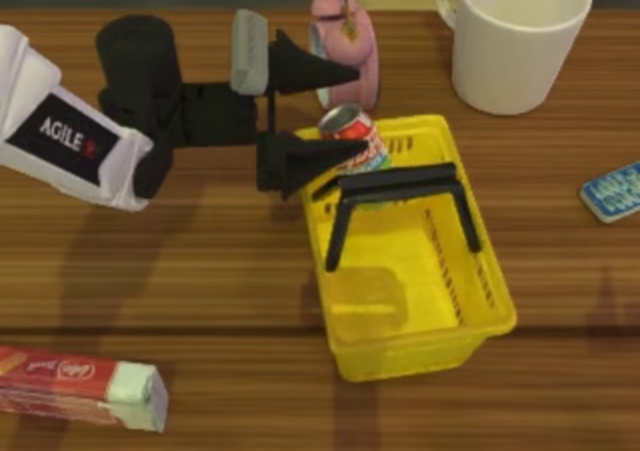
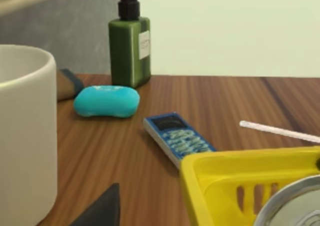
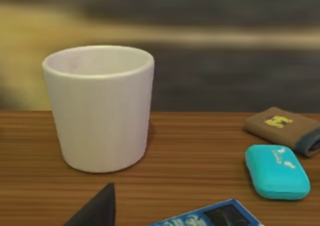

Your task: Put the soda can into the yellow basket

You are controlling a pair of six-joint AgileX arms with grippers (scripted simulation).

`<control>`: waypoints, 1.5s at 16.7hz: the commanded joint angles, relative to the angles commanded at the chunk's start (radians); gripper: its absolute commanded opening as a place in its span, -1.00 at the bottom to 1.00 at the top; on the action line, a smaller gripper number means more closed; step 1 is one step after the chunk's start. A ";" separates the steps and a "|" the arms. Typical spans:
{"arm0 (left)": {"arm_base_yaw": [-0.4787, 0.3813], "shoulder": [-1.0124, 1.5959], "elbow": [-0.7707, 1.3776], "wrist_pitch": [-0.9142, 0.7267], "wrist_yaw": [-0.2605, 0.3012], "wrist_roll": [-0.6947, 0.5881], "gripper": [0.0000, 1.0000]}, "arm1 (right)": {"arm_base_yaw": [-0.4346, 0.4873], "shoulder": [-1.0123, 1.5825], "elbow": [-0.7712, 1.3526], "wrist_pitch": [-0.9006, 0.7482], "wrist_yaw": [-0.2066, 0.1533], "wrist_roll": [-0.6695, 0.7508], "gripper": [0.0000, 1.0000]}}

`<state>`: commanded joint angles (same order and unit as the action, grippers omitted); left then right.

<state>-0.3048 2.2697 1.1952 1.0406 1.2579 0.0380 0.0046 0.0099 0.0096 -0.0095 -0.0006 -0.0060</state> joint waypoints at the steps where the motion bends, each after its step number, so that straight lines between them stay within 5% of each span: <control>1: 0.005 -0.020 -0.005 -0.009 -0.012 -0.007 1.00 | 0.009 0.020 0.020 -0.020 -0.001 -0.012 1.00; 7: 0.084 -0.364 -0.116 -0.153 -0.210 -0.092 1.00 | 0.127 0.351 0.340 -0.291 -0.001 -0.186 1.00; 19: 0.276 -1.672 -0.733 -0.711 -0.916 -0.143 1.00 | 0.498 1.592 1.554 -1.093 0.005 -0.750 1.00; 25: 0.316 -2.130 -1.069 -0.955 -1.177 -0.076 1.00 | 0.636 2.043 1.991 -1.395 0.004 -0.956 1.00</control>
<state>0.0116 0.1401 0.1261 0.0854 0.0814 -0.0376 0.6402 2.0533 2.0009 -1.4042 0.0039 -0.9618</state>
